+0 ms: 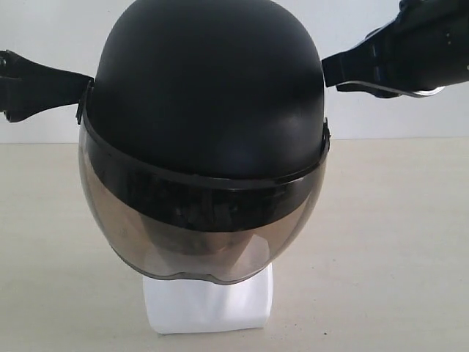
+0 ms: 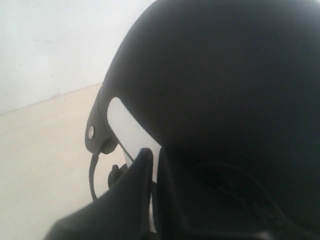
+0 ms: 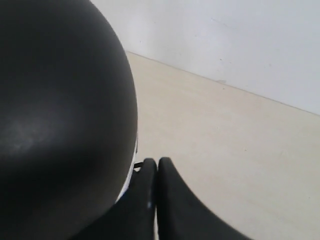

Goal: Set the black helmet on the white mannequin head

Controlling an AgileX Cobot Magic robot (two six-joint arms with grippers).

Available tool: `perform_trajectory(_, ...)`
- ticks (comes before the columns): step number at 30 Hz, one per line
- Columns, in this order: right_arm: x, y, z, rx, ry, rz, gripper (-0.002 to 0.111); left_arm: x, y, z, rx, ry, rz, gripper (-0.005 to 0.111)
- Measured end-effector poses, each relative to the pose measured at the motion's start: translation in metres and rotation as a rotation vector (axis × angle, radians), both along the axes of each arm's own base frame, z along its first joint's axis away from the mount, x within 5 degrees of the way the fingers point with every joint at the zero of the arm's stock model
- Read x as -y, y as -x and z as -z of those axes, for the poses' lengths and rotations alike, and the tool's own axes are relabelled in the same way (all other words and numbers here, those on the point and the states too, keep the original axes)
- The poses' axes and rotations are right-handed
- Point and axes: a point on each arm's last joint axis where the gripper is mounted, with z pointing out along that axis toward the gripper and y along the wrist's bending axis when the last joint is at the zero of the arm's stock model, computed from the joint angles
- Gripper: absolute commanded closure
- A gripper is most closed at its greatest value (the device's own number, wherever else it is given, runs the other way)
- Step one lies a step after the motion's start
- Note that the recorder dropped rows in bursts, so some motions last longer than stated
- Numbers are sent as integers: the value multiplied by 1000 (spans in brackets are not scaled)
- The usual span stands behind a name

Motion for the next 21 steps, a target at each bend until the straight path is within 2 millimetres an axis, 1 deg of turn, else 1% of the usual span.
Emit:
perform_trajectory(4, -9, -4, 3, -36, -9, -76, 109, 0, 0, -1, 6, -3, 2, 102)
perform_trajectory(8, -11, -7, 2, -16, 2, -111, 109, 0, 1, -1, 10, -10, 3, 102)
perform_trajectory(17, -13, -8, -13, 27, -13, -130, 109, 0, 2, -2, 14, -10, 6, 102)
perform_trajectory(21, -17, -7, -20, 56, -15, -144, 109, 0, 5, 5, -9, -10, 6, 102)
